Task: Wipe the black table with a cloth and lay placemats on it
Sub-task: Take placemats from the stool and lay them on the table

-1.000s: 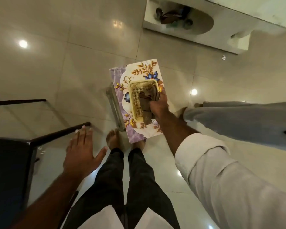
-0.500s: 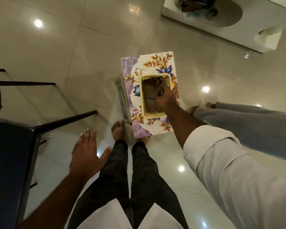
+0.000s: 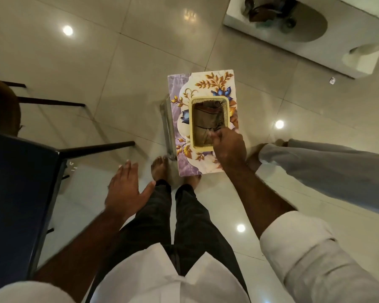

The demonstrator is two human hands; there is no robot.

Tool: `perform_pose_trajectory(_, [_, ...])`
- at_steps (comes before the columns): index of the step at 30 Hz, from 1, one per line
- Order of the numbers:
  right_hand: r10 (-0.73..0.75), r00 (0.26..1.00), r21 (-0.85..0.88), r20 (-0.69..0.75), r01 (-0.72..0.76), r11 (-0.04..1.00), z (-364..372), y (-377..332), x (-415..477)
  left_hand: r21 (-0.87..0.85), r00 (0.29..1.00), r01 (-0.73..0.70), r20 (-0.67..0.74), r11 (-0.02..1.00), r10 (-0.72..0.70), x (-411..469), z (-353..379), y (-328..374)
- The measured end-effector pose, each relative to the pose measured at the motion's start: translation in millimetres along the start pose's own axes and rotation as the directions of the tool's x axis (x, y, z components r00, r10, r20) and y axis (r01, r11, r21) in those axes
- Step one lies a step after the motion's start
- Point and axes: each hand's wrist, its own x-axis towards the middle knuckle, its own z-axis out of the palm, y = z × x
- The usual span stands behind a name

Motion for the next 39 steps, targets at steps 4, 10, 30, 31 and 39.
perform_pose_trajectory(4, [-0.004, 1.000, 0.077, 0.012, 0.003, 0.997, 13.4, 32.8, -11.3, -0.253, 1.000, 0.011, 0.022, 0.967, -0.005, 10.4, -3.7, 41.1])
perform_pose_trajectory(10, [0.036, 0.998, 0.145, -0.052, -0.028, 0.989, 12.6, 78.6, 25.1, -0.598, 0.997, -0.023, 0.047, 0.801, 0.064, 98.2, 2.1, 136.3])
perform_pose_trajectory(30, [0.215, 0.977, 0.182, -0.006, -0.210, 0.961, 29.8, 171.6, 145.7, -0.520, 0.973, -0.041, -0.214, 0.853, -0.084, 180.8, 8.1, 150.5])
perform_pose_trajectory(31, [0.229, 0.974, 0.165, 0.003, -0.226, 0.960, 29.7, 172.3, 148.6, -0.530, 0.970, -0.046, -0.226, 0.847, -0.089, 173.2, -0.2, 143.6])
perform_pose_trajectory(39, [0.150, 0.988, 0.334, 0.048, -0.157, 0.929, 8.6, 168.0, 142.4, -0.606, 0.958, -0.017, -0.236, 0.795, -0.160, 127.5, -45.0, 88.0])
